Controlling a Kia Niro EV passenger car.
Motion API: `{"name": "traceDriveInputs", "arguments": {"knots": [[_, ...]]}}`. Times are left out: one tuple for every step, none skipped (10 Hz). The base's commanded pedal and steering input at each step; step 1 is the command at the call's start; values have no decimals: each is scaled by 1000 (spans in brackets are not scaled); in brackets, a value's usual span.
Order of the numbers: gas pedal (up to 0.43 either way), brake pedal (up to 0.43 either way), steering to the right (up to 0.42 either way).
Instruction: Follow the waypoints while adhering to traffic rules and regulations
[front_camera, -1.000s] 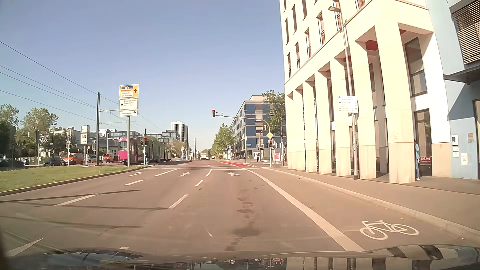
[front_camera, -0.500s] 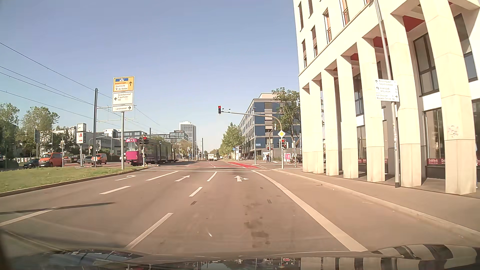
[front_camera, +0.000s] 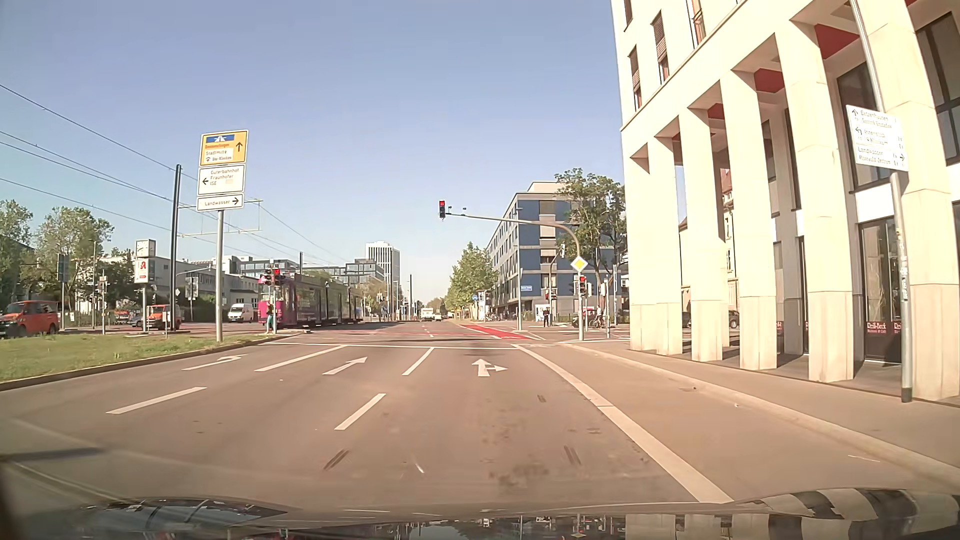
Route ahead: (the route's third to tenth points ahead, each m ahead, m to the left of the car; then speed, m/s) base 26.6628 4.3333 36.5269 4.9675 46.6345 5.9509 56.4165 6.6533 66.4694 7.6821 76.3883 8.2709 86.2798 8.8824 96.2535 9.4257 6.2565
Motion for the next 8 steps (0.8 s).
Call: {"name": "traceDriveInputs", "arguments": {"knots": [[0,12,-15],[0,37,-15],[0,73,-15],[0,91,-15],[0,104,-15],[0,110,-15],[0,110,-14],[0,116,-13]]}}
